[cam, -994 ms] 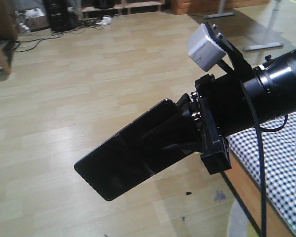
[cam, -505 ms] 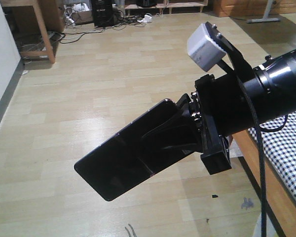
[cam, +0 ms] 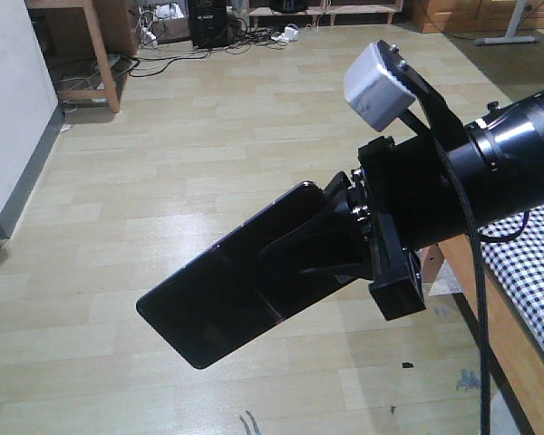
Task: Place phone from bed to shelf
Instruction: 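Hold the phone raised in the right gripper while the base turns away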
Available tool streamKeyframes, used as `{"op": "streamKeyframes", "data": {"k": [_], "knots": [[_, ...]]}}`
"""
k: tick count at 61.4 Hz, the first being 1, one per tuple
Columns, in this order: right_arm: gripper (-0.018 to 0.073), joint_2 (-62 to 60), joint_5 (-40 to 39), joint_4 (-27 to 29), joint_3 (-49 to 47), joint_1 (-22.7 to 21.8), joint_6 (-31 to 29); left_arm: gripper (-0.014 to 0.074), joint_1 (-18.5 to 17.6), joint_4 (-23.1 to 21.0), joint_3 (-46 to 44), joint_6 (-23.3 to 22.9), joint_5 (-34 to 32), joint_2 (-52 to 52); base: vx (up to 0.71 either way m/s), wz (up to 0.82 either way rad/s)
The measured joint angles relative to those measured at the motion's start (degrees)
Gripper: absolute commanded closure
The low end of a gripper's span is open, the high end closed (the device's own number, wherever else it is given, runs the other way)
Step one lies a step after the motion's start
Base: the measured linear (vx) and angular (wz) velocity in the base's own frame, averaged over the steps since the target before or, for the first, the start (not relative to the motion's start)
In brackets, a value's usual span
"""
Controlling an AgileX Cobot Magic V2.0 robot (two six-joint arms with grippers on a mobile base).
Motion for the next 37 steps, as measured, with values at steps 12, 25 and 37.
{"op": "streamKeyframes", "data": {"k": [12, 25, 37], "knots": [[0.0562, 0.0, 0.0, 0.0, 0.0, 0.0, 0.0, 0.0595, 0.0, 0.0, 0.0, 0.0, 0.0, 0.0, 0.04, 0.03], [0.0562, 0.0, 0.0, 0.0, 0.0, 0.0, 0.0, 0.0595, 0.0, 0.0, 0.0, 0.0, 0.0, 0.0, 0.05, 0.08], [0.0562, 0.0, 0.0, 0.0, 0.0, 0.0, 0.0, 0.0595, 0.0, 0.0, 0.0, 0.0, 0.0, 0.0, 0.07, 0.11]]}}
